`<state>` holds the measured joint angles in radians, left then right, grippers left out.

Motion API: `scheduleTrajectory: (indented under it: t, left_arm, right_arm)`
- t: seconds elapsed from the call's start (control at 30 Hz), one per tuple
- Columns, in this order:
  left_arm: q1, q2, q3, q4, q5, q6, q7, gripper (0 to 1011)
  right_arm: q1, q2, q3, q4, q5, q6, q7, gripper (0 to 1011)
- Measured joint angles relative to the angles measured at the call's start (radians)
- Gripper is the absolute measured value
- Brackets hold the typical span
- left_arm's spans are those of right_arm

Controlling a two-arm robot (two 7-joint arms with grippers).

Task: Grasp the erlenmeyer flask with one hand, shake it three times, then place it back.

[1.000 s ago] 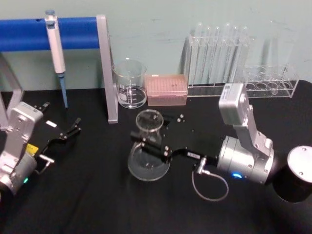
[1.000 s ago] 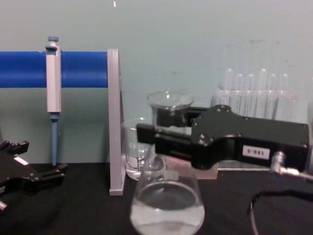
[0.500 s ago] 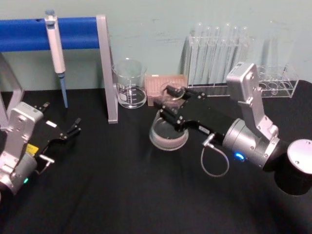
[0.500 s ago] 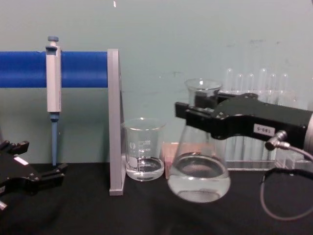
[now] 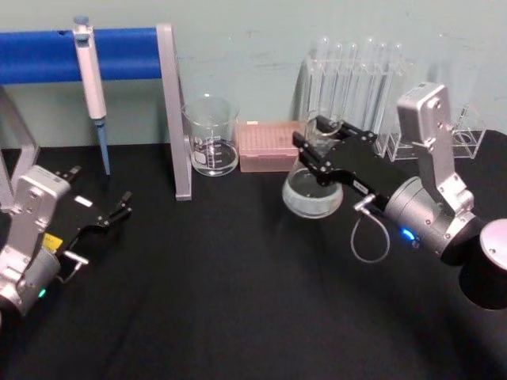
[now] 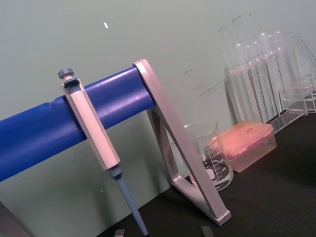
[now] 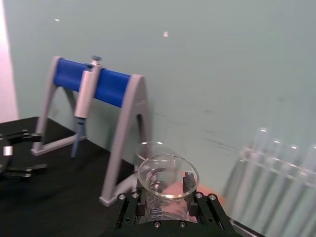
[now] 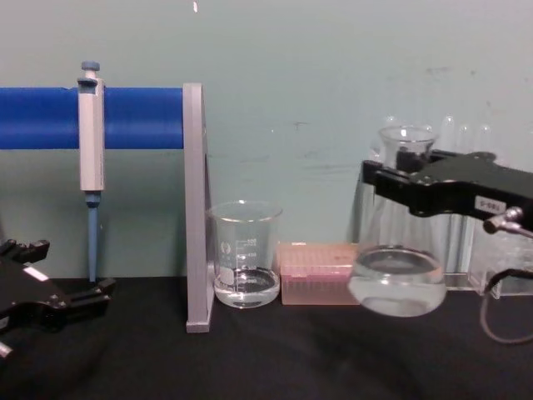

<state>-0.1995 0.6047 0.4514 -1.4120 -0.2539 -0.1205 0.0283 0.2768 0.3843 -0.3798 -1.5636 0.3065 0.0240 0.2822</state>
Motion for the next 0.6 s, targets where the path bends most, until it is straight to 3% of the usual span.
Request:
scheduleTrajectory:
  t: [0.6]
  left_arm:
    - [0.0, 0.0, 0.0, 0.0, 0.0, 0.0, 0.0, 1001]
  right_arm:
    - [-0.019, -0.037, 0.082, 0.018, -0.053, 0.022, -0.069, 456]
